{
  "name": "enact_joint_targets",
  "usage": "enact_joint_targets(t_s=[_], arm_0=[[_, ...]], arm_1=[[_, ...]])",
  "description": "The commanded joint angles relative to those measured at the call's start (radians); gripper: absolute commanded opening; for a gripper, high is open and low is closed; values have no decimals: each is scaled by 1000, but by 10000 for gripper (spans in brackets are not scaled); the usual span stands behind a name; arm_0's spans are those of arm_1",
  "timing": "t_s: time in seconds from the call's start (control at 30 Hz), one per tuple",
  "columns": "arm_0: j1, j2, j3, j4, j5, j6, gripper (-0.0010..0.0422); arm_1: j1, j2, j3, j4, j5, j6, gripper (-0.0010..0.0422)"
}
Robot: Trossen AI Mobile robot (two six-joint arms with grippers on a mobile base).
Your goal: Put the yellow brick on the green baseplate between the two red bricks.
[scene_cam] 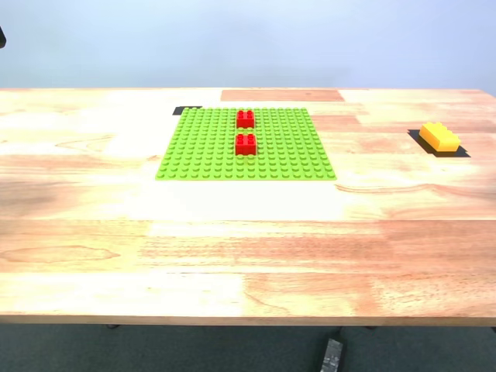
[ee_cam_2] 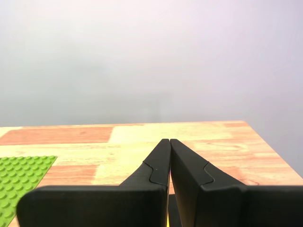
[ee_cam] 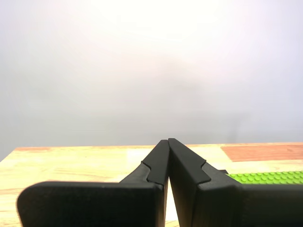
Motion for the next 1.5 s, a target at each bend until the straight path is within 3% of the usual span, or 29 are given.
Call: enact_joint_targets(t_s=[0.03,0.77,1.07,1.2,1.3,1.5], arm_0=[[0,0,0,0,0,0,0],[0,1,0,61,1,-5,0],[0,-1,11,160,1,-61,0],[0,5,42,150,3,-33,0],[-1,31,95,83,80,-31,0],[-1,161,278,-155,327,-7,0]], arm_1=[[0,0,0,0,0,0,0],[0,0,0,16,-1,9,0],[0,-1,0,45,-5,56,0],[0,1,17,18,-68,69,0],[0,30,100,-99,-79,80,0],[0,187,345,-338,-79,113,0]])
